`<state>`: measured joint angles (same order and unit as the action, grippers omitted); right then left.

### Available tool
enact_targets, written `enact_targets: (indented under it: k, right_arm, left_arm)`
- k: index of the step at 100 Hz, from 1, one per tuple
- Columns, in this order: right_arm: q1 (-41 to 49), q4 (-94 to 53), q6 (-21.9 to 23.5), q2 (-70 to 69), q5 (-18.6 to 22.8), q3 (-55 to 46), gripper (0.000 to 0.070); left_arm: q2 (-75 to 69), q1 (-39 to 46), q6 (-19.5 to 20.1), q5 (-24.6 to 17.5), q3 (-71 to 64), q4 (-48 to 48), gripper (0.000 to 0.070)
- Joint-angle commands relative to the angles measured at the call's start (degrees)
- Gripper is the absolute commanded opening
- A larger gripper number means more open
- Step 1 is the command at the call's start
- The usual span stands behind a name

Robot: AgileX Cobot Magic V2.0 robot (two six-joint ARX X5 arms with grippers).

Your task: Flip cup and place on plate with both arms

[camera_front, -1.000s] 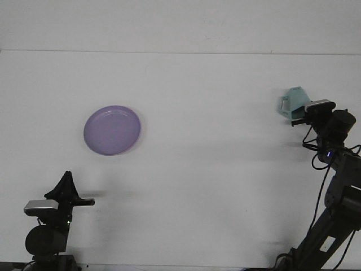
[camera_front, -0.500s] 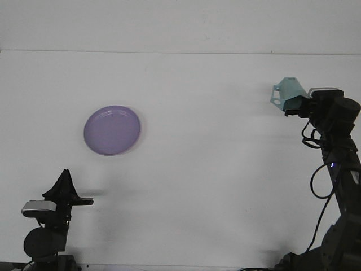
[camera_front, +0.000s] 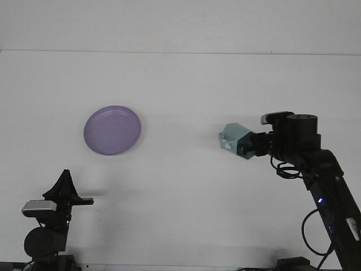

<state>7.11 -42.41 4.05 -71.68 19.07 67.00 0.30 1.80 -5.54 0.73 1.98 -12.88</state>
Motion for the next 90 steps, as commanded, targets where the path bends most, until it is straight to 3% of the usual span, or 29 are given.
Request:
enact_targets:
  k: [1,26,46,65,90]
  right_arm:
    - [3.5,-3.0,0.9,-0.9,-1.1,1.4,0.0003]
    - [16.7,-9.5,0.8,-5.6,-6.8,3.6,0.0003]
    - [21.2,-20.9,-1.6,-15.6,-14.3,13.4,0.0003]
    - [22.7,-28.5,-5.0,-24.8,-14.7,20.9,0.0003]
    - [24.4,-28.3,-5.8,-30.8,-14.6,21.9,0.0003]
  left_arm:
    - [-0.1,0.0,-1.1,0.2,-0.6,-0.7,0.0013]
    - [-0.1,0.0,-1.7,0.1,-0.6,-0.6,0.0013]
    - [-0.1,0.0,-1.6,0.1,-0.6,-0.5,0.0013]
    - [-0.1,0.0,-1.6,0.1,-0.6,-0.5,0.0013]
    - [-0.1,0.0,-1.6,0.1,-0.6,-0.5,0.0013]
